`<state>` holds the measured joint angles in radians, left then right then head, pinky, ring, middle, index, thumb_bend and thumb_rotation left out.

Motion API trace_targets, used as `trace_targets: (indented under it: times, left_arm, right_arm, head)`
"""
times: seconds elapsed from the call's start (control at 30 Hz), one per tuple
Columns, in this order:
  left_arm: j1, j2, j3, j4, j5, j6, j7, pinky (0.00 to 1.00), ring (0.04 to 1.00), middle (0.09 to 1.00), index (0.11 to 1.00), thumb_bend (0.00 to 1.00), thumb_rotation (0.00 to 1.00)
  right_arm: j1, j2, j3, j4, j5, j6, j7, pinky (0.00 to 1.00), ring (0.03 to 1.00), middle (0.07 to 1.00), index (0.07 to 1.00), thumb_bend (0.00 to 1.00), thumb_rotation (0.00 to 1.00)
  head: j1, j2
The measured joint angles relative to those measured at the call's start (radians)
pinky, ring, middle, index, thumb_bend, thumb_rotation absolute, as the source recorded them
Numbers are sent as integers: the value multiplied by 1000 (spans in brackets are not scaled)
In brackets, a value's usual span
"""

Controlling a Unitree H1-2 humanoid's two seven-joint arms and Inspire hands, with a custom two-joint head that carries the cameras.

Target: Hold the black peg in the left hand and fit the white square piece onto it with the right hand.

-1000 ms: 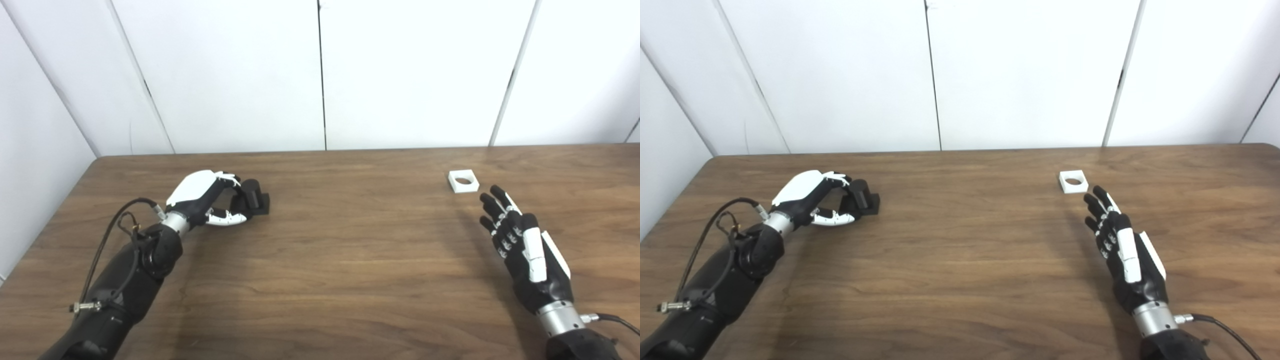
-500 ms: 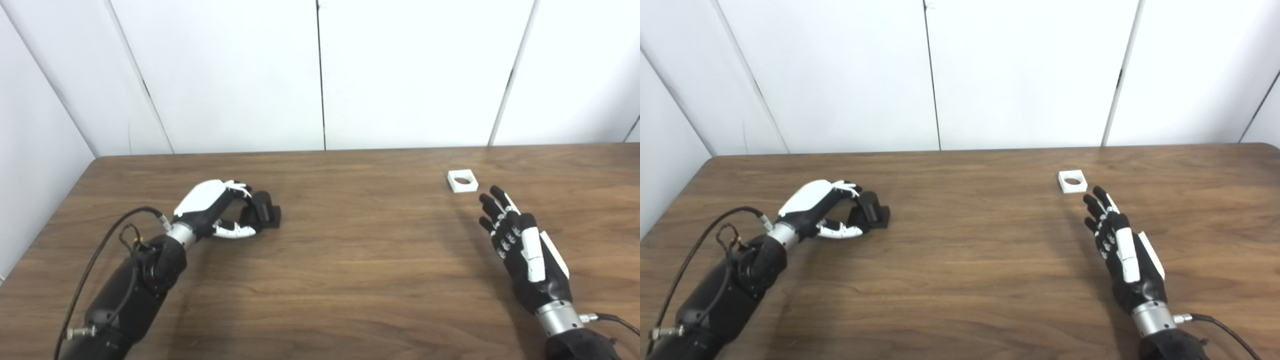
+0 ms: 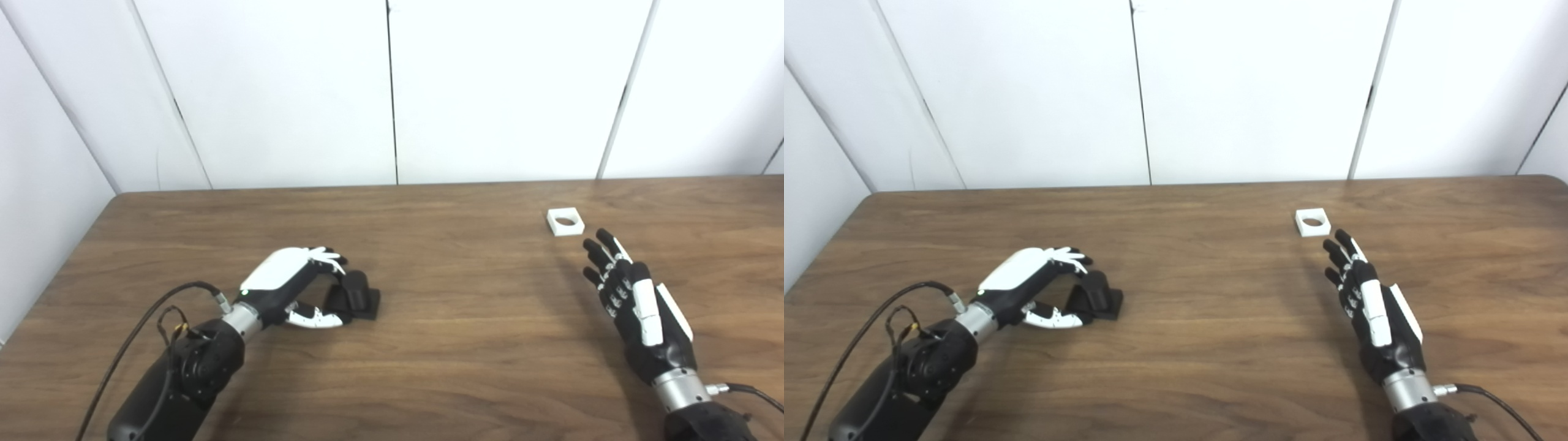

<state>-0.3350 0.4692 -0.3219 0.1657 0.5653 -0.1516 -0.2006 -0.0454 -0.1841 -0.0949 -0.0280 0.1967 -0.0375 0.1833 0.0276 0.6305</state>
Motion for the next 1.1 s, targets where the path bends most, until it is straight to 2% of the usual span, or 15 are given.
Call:
trace_targets:
  times: [0.3,0.47,0.57,0.67,1.1]
  left_arm:
    - [54,-21,-40,-98,26,-23,-16,955,939,867,558,548,412]
    - [78,-31,-67,-136,28,-34,-16,946,929,855,527,536,390]
    - [97,-43,-76,-150,29,-56,-11,942,928,853,518,540,364]
    - [114,-57,-83,-165,32,-63,-7,948,935,860,535,548,387]
    - [133,-67,-108,-207,53,-69,-14,943,927,846,532,566,406]
  right_arm:
    - [1,8,0,-3,-4,0,-7,968,992,947,976,658,1000]
    - [3,33,3,-12,-6,1,-11,971,991,947,975,650,1000]
    - [4,34,5,-14,-8,1,-15,980,994,948,974,656,996]
    - [6,36,6,-17,-8,4,-19,992,1000,956,984,658,1000]
    - [13,40,9,-26,-8,4,-27,981,999,953,980,648,1000]
  head:
    - [-6,9]
    - [-17,15]
    - [-20,18]
    - [-23,20]
    - [-31,20]
